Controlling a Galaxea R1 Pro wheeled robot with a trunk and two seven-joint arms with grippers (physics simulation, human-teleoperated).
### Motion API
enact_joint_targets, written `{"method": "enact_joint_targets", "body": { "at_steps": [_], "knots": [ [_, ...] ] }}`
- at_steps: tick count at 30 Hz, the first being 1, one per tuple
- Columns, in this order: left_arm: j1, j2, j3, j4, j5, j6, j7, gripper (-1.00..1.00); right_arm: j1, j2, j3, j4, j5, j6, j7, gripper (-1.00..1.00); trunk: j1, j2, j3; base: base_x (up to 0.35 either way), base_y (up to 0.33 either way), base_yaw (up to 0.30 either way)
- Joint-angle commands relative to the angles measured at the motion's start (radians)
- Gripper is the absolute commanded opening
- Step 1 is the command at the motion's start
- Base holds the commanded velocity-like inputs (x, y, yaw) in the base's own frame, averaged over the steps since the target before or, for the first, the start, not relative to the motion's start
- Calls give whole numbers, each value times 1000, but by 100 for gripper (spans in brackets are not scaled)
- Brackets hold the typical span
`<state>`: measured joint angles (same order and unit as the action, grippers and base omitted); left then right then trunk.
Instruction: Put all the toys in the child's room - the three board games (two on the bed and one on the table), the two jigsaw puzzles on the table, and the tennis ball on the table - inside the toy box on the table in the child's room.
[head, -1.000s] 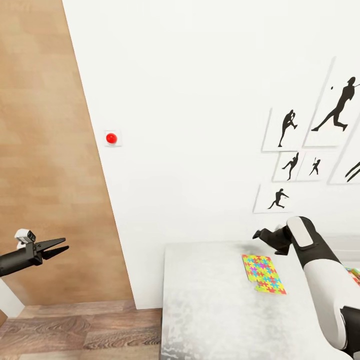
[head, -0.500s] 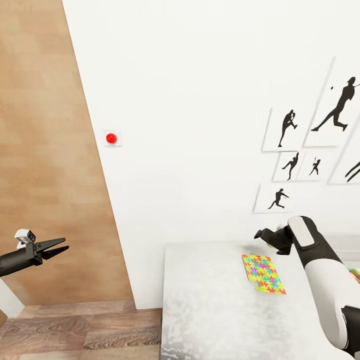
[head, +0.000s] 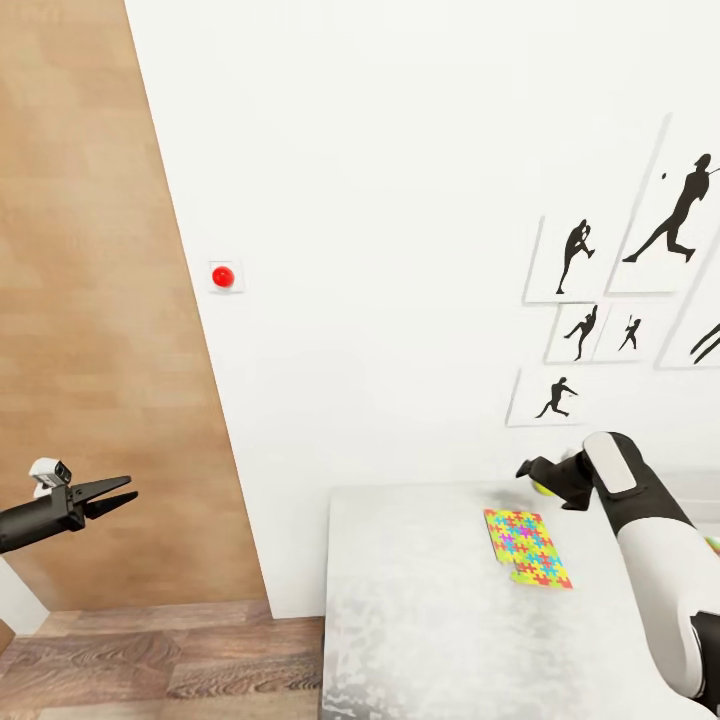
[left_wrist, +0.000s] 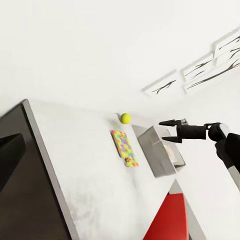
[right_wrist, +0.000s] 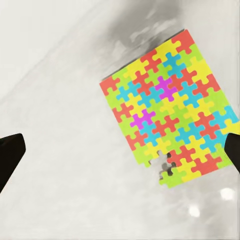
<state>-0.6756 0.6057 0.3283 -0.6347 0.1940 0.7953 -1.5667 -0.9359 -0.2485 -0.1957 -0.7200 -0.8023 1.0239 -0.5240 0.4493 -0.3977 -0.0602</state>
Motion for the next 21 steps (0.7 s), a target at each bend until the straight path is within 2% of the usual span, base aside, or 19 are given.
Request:
{"method": "enact_joint_targets", "body": {
  "at_steps": [1,9,21],
  "knots": [
    [-1,0,0,0,-1,10,-4,100,-1,-2,-1,0,-11,-1,-10,100,1,-2,-2,0,0,0],
    [-1,-4,-5,0,-1,9,-4,100,-3,-10,0,6,-11,-54,-10,100,1,-2,-9,0,0,0],
    [-1,-11,-13,0,-1,6,-4,100,-5,-13,2,33,-6,-88,-9,100,1,-2,-27,0,0,0]
  ]
}}
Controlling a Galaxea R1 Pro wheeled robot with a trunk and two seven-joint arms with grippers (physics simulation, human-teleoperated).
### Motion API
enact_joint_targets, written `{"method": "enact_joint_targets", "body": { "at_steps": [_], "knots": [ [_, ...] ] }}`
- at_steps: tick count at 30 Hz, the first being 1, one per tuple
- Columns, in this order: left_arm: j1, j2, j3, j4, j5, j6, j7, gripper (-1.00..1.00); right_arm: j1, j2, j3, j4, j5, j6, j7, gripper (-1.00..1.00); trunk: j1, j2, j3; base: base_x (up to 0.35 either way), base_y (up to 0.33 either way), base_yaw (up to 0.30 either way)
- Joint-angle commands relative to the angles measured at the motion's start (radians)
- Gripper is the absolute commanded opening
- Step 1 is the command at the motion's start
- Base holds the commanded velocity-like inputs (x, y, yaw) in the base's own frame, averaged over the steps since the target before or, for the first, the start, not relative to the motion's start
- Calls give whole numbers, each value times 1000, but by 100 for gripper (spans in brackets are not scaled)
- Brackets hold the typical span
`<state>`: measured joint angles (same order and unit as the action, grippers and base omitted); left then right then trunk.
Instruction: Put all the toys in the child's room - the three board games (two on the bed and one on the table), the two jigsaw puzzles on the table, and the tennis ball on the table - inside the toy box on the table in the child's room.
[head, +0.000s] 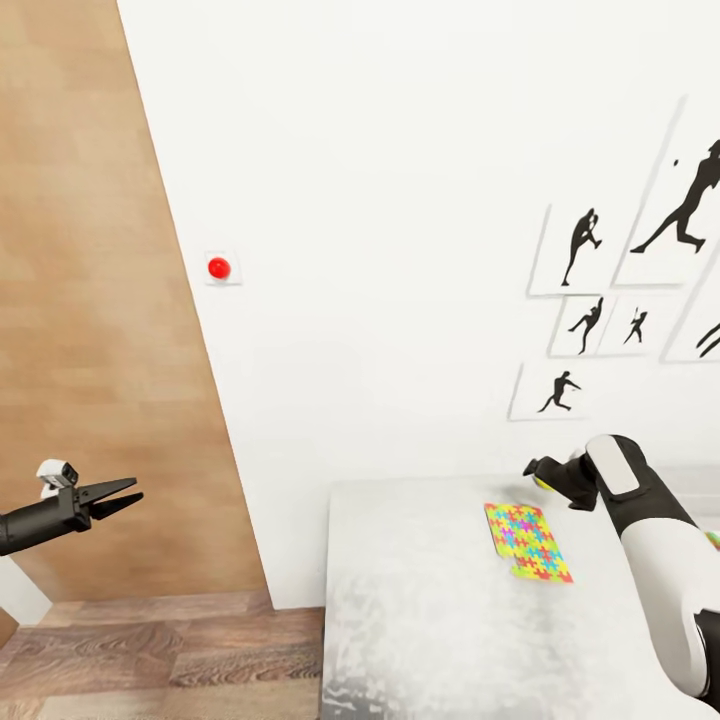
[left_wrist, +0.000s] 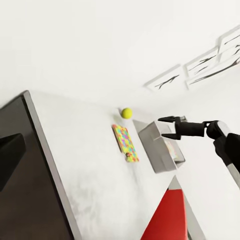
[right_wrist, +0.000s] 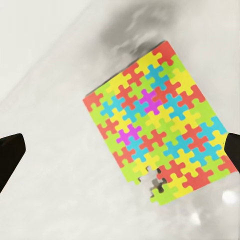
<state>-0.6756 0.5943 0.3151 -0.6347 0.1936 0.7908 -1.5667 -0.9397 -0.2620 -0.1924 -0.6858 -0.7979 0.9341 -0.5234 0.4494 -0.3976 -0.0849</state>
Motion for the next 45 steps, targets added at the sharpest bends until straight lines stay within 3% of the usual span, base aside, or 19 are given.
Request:
{"method": "enact_joint_targets", "body": {
  "at_steps": [1,5,13,18,45],
  "knots": [
    [-1,-1,0,0,-1,10,-4,100,-2,0,-1,1,-7,0,-10,100,1,-2,-4,0,0,0],
    [-1,-3,0,0,-1,10,-4,100,-3,0,-1,6,10,-5,-10,100,1,-2,-11,0,0,0],
    [-1,-5,-1,0,-2,10,-4,100,-7,0,-3,10,92,-44,-3,100,1,-2,-24,0,0,0],
    [-1,-5,-1,0,-3,10,-4,100,-23,0,-2,11,120,-60,0,100,1,-2,-32,0,0,0],
    [-1,-5,-2,1,-4,8,-4,100,-99,0,-2,12,137,-69,-2,100,1,-2,-76,0,0,0]
  ]
}}
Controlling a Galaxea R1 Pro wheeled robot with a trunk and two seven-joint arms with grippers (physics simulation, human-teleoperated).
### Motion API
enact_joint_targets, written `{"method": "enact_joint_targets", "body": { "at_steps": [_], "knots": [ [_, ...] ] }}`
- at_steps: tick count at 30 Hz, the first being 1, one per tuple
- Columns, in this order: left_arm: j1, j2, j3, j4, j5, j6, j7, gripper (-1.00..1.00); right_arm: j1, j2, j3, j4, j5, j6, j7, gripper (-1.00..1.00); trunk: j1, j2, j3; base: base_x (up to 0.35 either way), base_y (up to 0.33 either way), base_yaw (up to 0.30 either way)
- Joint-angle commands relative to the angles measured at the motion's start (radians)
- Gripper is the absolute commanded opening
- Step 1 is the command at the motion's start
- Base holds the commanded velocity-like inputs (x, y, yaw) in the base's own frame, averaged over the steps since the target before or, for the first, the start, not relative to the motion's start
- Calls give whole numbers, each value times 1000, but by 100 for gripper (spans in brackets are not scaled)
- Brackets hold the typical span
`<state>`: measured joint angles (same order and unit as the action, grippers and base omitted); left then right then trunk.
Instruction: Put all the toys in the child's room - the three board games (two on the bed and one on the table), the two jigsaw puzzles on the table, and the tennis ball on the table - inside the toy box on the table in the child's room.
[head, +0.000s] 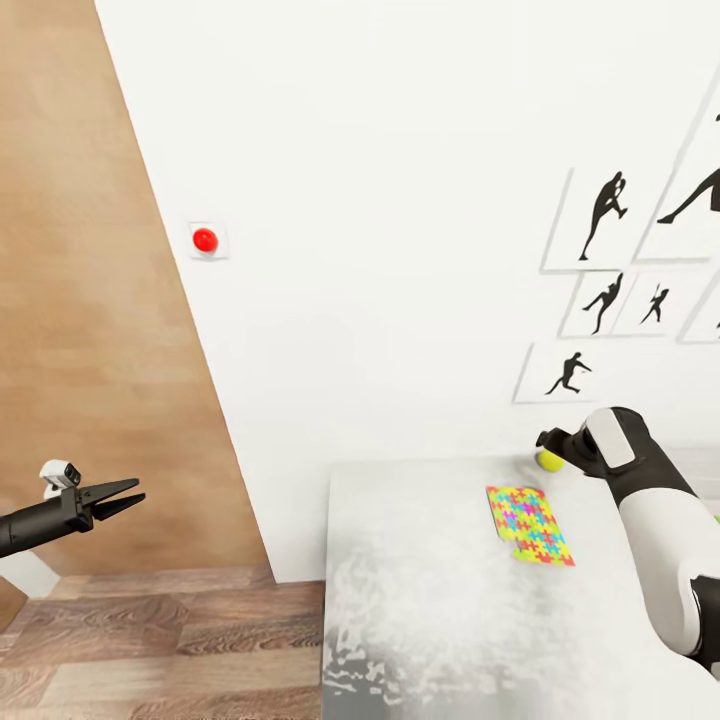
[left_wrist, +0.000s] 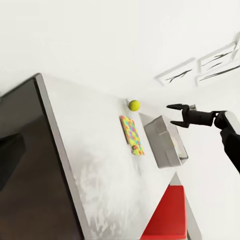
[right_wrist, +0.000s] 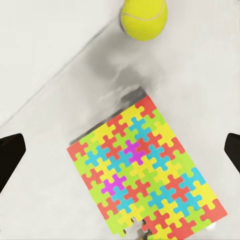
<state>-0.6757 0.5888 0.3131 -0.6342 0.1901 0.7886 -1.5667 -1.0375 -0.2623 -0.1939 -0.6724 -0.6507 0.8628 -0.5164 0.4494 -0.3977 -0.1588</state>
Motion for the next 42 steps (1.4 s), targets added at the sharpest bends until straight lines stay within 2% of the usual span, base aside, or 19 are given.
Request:
{"method": "enact_joint_targets", "body": {
  "at_steps": [1,7,18,32,42],
  "knots": [
    [-1,0,0,0,-1,11,-4,100,-1,0,-1,-1,-10,2,-9,100,1,-2,-4,0,0,0],
    [-1,0,0,0,-1,11,-4,100,-31,0,0,-1,-10,1,-14,100,1,-2,-14,0,0,0],
    [-1,1,-1,0,-1,11,-4,100,-49,-1,2,-1,-8,-7,-19,100,1,-2,-32,0,0,0],
    [-1,1,-2,0,-1,11,-4,100,-52,0,-1,19,53,-46,-19,100,1,-2,-55,0,0,0],
    [-1,2,-2,0,-1,11,-4,100,-52,0,-4,52,65,-97,-18,100,1,-2,-71,0,0,0]
  ]
}}
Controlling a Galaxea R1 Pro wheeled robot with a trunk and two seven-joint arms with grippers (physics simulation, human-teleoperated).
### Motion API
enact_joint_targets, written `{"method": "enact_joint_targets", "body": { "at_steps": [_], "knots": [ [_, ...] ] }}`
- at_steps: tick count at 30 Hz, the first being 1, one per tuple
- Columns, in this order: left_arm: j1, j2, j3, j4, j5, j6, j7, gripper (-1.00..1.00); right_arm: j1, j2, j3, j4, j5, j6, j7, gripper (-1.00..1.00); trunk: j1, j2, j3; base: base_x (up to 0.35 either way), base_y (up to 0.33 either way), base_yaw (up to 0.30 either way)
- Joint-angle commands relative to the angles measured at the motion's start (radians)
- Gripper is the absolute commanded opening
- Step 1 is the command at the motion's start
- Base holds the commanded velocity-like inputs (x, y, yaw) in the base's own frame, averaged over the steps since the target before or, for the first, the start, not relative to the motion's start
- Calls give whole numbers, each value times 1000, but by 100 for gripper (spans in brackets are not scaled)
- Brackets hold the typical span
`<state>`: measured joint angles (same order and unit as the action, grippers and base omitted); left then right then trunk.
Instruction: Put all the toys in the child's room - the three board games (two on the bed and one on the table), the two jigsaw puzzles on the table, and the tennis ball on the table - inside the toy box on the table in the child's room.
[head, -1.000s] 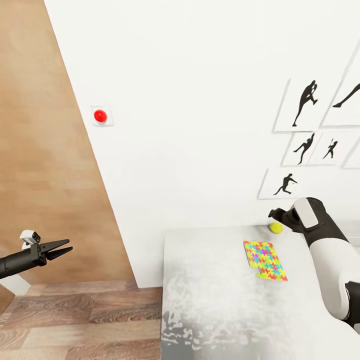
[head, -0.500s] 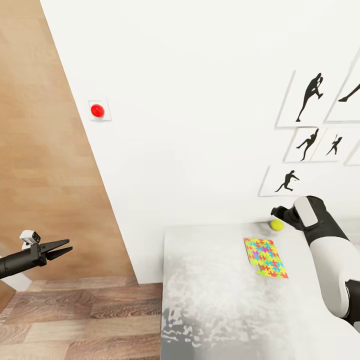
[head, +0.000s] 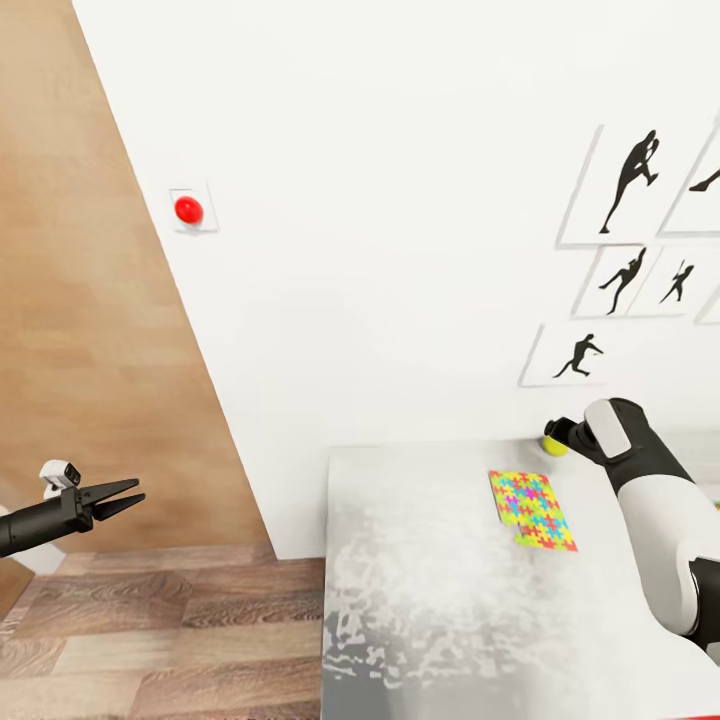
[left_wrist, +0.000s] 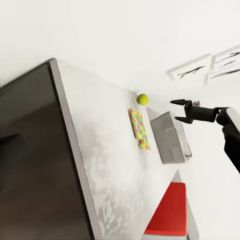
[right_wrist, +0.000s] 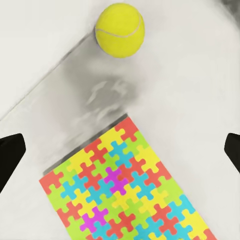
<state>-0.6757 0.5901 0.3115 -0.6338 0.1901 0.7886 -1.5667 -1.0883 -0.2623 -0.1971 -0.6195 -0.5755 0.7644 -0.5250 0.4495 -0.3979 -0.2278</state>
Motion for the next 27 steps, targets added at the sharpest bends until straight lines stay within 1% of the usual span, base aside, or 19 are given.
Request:
{"method": "enact_joint_targets", "body": {
  "at_steps": [1,12,27],
  "knots": [
    [-1,0,0,0,0,11,-4,100,-1,0,0,0,-10,-1,-9,100,1,-2,-4,0,0,0],
    [-1,0,0,0,0,11,-4,100,-1,3,2,6,-8,-16,-9,100,1,-2,-22,0,0,0],
    [-1,0,0,0,-1,11,-4,100,-1,11,-1,6,-8,-16,-9,100,1,-2,-46,0,1,0]
  ]
}}
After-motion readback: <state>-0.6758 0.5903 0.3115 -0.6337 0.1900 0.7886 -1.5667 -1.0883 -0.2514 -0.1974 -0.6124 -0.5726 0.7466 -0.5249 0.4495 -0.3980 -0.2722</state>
